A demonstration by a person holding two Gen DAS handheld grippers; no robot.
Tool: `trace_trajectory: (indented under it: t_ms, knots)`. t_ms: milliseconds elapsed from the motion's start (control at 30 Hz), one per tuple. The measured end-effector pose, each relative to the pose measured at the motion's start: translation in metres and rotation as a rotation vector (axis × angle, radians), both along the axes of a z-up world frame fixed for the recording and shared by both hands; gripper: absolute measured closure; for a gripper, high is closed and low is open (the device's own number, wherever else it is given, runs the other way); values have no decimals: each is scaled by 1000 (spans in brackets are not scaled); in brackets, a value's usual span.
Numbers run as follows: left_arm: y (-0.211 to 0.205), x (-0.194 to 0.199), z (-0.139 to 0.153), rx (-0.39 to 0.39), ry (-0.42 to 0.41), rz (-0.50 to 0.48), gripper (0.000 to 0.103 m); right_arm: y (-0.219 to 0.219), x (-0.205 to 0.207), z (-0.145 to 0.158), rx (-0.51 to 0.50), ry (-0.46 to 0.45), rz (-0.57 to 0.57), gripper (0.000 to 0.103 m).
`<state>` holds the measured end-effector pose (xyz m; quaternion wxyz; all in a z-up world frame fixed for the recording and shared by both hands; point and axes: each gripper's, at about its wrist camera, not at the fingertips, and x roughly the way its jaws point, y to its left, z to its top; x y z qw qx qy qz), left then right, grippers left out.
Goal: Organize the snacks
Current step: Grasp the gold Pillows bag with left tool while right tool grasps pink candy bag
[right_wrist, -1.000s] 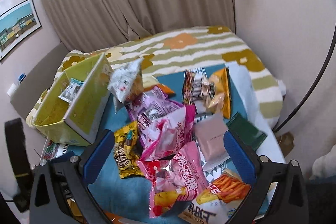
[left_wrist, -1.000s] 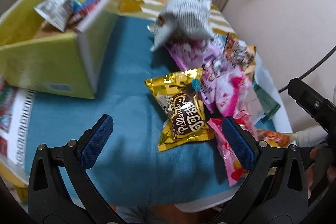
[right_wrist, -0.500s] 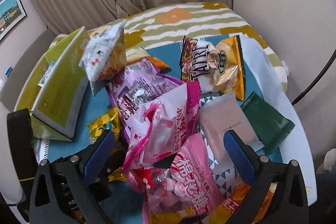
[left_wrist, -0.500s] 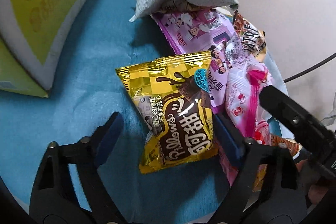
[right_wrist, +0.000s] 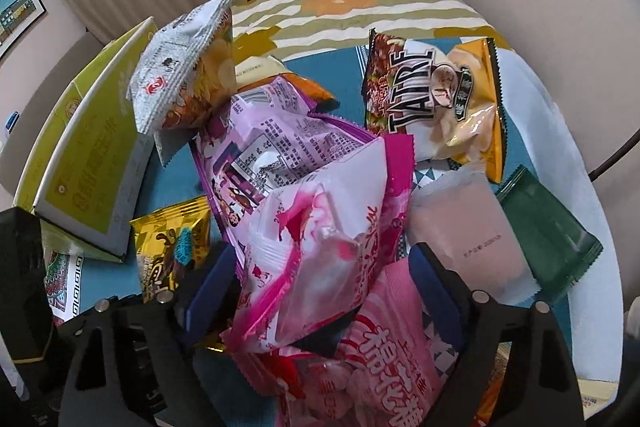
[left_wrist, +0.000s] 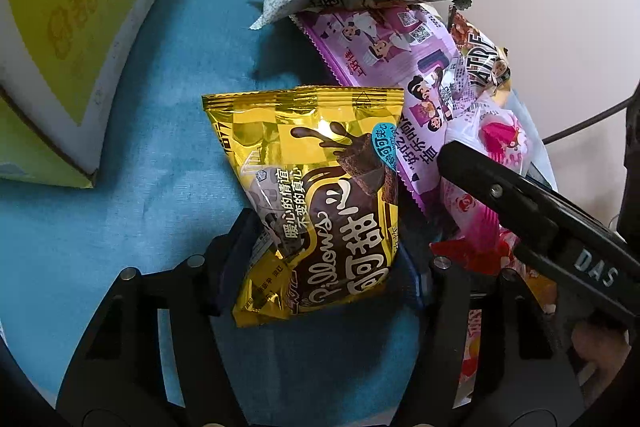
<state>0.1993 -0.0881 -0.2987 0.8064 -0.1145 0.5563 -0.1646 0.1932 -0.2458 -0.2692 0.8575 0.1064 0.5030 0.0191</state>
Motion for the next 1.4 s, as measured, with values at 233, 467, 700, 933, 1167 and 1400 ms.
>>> trace_trajectory:
  t_ms: [233,467,700,933,1167,1400]
  knots:
    - [3,2,1,5,-3,-2,43,-1,6,-6,22,11,9,30]
    - [0,0,3,13,-14,9,43,3,5,-8,40,-2,29,47]
    - [-2,-3,6,25,-43,9,43,1,-7,0,60,-33,13,52]
    - [2,-15,24,33,-79,11,44,1,-16,21,59,-87,7,54]
    - [15,-29,62,34,-142,27,44,1,-25,54,53,-147,16,54]
    - [45,-44,115,45,-215,81,44,11,-31,98,35,-222,66,54]
